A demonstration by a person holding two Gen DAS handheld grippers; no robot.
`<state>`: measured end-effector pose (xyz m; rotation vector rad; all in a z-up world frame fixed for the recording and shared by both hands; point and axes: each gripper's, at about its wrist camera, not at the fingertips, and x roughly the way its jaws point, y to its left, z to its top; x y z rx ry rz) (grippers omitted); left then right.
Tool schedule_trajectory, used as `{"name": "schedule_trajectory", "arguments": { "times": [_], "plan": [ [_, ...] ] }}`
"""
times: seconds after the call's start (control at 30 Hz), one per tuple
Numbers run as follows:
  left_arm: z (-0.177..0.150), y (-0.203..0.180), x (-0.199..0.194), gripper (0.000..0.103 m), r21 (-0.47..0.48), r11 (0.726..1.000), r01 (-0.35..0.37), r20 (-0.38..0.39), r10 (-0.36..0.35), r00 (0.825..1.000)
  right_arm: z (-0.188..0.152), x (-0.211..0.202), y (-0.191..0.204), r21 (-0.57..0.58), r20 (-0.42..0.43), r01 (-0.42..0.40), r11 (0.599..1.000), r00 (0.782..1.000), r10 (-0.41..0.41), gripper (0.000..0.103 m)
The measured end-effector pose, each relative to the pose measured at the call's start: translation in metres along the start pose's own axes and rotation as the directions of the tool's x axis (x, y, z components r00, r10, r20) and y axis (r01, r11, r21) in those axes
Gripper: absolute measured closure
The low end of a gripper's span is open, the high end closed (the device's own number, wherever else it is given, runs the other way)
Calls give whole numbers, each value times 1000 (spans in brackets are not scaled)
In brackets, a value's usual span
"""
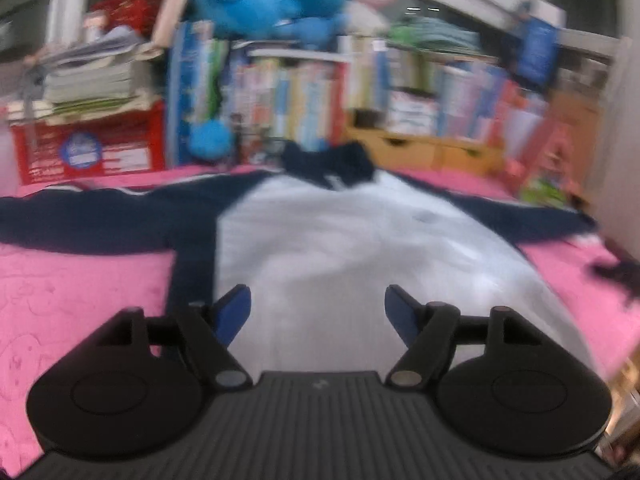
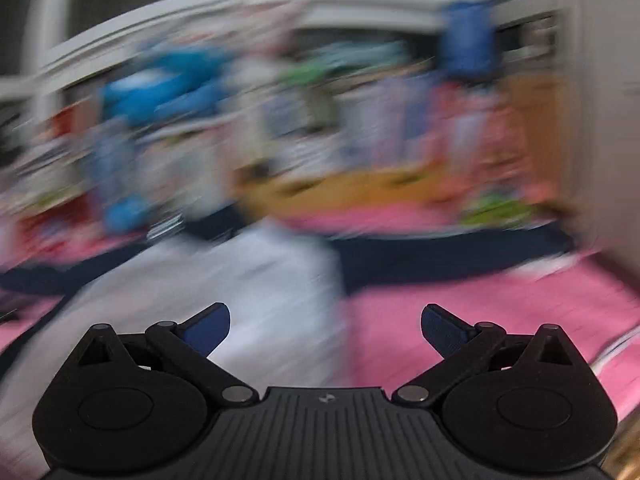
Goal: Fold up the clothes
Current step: 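Grasp the striped navy cuff with the right gripper and lift it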
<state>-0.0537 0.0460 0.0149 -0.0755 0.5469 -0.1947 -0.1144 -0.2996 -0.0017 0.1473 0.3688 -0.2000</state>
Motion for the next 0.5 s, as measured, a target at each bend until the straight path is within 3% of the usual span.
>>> {"name": "schedule_trajectory", "arguments": {
  "times": [0.1, 0.17, 0.37, 0.5],
  "plan": [
    [0, 21, 25, 30, -115, 993, -19, 13, 20, 1000, 20, 51, -63, 152, 35, 171, 974, 983, -178, 5],
    [-3, 34, 40, 30, -164, 986, -25, -4, 25, 1000, 29, 80, -107, 244, 9, 237, 940, 969, -246, 19],
    [-12, 55, 73, 29, -174, 979, -102, -99, 85, 991, 41, 144, -201, 410, -48, 303, 860, 949, -312, 22],
    [-14, 50, 82, 5, -137, 988, -67, -104, 53, 993, 48, 185, -258, 495, -87, 335, 802, 937, -338, 27]
  ]
}}
